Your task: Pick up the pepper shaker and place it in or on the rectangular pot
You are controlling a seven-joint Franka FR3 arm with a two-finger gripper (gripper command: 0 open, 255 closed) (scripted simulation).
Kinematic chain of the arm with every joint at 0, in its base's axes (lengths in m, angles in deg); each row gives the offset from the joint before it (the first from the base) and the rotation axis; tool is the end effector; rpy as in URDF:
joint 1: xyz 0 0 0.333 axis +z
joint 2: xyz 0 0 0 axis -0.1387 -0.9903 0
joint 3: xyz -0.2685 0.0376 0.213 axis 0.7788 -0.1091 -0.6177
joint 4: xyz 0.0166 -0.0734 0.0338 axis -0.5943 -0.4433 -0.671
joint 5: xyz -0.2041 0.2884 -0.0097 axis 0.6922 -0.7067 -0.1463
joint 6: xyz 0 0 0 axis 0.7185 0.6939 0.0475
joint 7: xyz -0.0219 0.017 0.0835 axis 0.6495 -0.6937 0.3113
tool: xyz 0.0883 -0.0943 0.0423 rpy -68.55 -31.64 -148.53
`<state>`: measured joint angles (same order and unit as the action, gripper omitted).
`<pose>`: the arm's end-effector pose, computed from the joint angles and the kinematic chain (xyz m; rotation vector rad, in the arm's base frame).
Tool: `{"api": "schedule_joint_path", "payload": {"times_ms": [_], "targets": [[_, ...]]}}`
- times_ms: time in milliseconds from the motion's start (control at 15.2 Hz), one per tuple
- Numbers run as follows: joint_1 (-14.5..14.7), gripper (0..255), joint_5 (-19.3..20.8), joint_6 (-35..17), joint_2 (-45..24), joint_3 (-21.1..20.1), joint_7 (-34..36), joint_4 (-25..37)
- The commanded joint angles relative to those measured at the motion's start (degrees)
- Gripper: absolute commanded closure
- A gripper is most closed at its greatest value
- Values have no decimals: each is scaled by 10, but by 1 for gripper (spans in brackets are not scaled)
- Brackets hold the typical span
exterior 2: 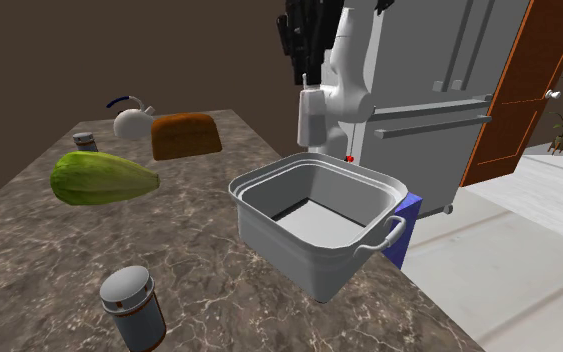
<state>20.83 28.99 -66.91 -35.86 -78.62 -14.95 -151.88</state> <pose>0.3343 0.2727 0.6247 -3.0393 0.1834 0.0478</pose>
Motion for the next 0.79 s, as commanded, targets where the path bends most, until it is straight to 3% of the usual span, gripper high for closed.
{"api": "schedule_joint_path", "payload": {"times_ms": [0,66,726], "targets": [[6,255,-14,5,43,2,0,-36],[9,255,-21,12,67,4,1,-52],[14,255,-28,-63,80,-2,-9,-140]]}}
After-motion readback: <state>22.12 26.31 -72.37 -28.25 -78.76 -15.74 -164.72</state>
